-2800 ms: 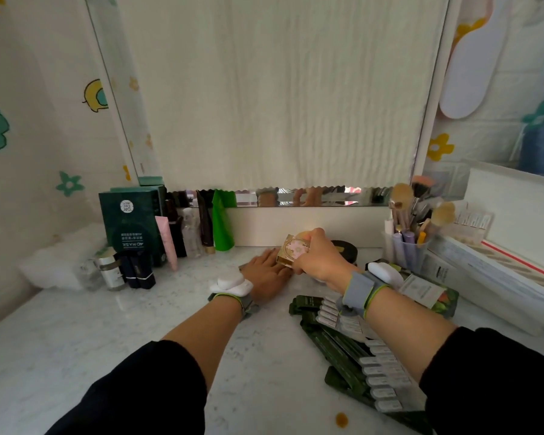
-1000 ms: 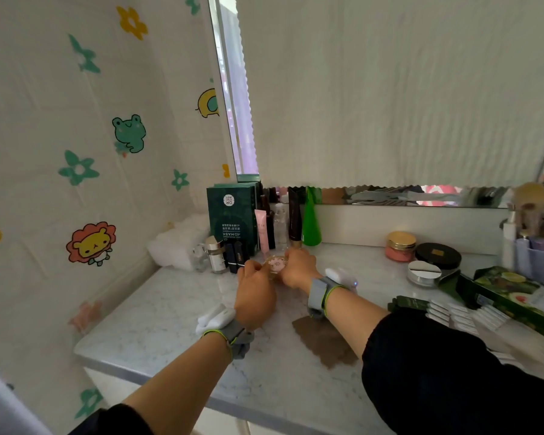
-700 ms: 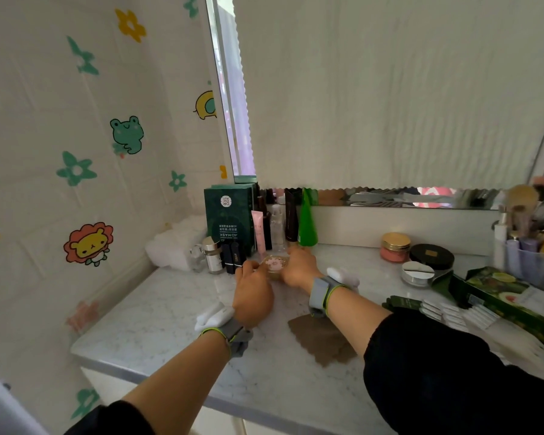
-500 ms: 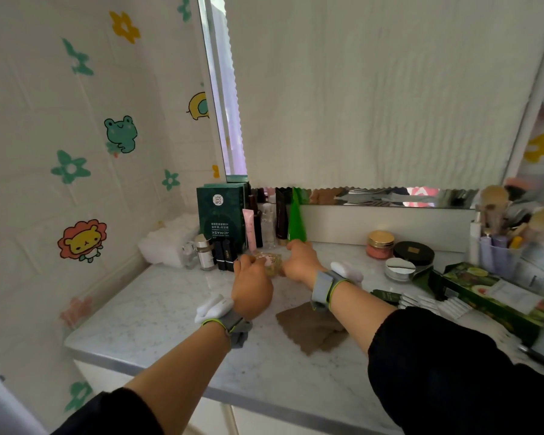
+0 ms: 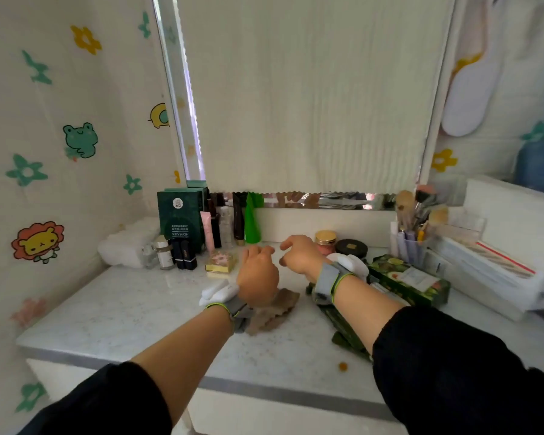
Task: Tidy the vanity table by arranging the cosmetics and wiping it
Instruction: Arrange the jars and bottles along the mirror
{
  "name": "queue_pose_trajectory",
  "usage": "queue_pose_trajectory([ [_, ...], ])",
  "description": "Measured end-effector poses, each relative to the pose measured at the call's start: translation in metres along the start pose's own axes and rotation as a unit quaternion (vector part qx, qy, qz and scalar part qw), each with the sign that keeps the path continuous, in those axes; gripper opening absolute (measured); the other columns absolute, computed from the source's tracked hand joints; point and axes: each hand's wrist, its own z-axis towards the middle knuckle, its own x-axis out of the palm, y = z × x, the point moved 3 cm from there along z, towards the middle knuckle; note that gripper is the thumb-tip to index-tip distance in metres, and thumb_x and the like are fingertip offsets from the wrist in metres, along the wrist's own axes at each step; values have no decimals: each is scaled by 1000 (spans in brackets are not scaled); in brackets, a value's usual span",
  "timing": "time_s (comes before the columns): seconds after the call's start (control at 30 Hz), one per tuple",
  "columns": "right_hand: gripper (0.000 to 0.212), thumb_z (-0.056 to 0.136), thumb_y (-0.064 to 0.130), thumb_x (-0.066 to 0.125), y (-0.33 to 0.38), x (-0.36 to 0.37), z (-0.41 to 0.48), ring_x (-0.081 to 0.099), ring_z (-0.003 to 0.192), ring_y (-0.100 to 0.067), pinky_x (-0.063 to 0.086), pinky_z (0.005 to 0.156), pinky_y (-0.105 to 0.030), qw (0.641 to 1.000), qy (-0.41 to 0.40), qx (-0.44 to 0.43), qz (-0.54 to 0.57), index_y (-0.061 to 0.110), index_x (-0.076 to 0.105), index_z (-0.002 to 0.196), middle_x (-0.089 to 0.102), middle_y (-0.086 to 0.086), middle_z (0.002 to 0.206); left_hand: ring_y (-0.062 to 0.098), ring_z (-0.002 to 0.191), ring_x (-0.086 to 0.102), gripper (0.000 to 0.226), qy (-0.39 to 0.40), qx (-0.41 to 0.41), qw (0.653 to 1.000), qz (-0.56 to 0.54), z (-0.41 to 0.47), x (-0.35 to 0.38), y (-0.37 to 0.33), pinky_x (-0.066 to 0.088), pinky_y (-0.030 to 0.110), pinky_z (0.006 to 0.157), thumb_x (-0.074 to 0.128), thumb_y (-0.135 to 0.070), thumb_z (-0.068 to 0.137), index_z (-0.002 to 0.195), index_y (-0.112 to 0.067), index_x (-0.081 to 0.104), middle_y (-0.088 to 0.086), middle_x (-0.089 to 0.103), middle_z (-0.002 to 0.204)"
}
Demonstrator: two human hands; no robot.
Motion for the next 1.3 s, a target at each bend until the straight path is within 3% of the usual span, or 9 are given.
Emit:
queue_pose_trajectory([
  [0.17, 39, 87, 7, 64, -29, -33, -9, 50, 125, -29, 44, 105, -38, 1000, -7, 15, -17, 12, 60, 125, 54, -11, 134, 27, 132, 30, 44, 28, 44, 998, -23, -4, 18, -40, 28, 31, 107, 46, -12, 95, 139, -13, 41, 11, 39, 141],
  [0.3, 17, 86, 10, 64, -47, -51, -9, 54, 118, -30, 45, 101, -40, 999, -22, 21, -27, 17, 68, 101, 60, -5, 117, 28, 127, 33, 41, 51, 80, 995, -25, -4, 34, -62, 28, 32, 103, 46, -17, 96, 137, -13, 44, 12, 42, 137],
  [0.4, 22, 88, 17, 62, -60, -63, -8, 59, 111, -31, 48, 97, -42, 998, -37, 32, -43, 12, 70, 107, 66, -10, 115, 28, 125, 35, 39, 64, 95, 993, -28, 2, 46, -74, 29, 32, 102, 47, -21, 96, 134, -13, 47, 11, 44, 134],
  [0.53, 23, 82, 9, 65, -79, -75, 1, 58, 110, -31, 49, 95, -39, 995, -45, 55, -75, 11, 71, 103, 67, -11, 113, 27, 123, 38, 37, 70, 108, 991, -32, 14, 58, -86, 31, 31, 101, 50, -26, 96, 131, -13, 49, 10, 45, 133],
  [0.73, 41, 88, 17, 58, -97, -82, 23, 43, 124, -34, 39, 104, -36, 986, -31, 90, -138, 10, 52, 128, 45, -16, 135, 28, 115, 43, 36, 75, 136, 987, -28, 38, 77, -95, 36, 32, 97, 58, -29, 92, 124, -13, 52, 10, 51, 127],
  [0.97, 42, 89, 14, 56, -102, -78, 40, 38, 125, -37, 36, 103, -35, 984, -20, 94, -148, 8, 47, 130, 37, -19, 136, 29, 113, 45, 33, 90, 129, 987, -45, 57, 95, -96, 41, 36, 92, 66, -30, 86, 110, -9, 56, 11, 54, 122],
  [1.1, 40, 91, 15, 54, -103, -74, 45, 36, 126, -36, 35, 103, -34, 983, -17, 92, -159, 8, 46, 130, 36, -19, 136, 29, 104, 52, 34, 86, 131, 984, -83, 59, 100, -94, 45, 38, 82, 70, -27, 81, 103, -7, 54, 13, 61, 111],
  [1.3, 44, 92, 20, 53, -101, -72, 53, 34, 129, -39, 34, 104, -38, 975, -21, 114, -187, 4, 40, 131, 34, -21, 139, 27, 99, 52, 33, 60, 135, 983, -107, 62, 96, -80, 41, 35, 78, 70, -28, 81, 100, -8, 53, 11, 61, 102],
])
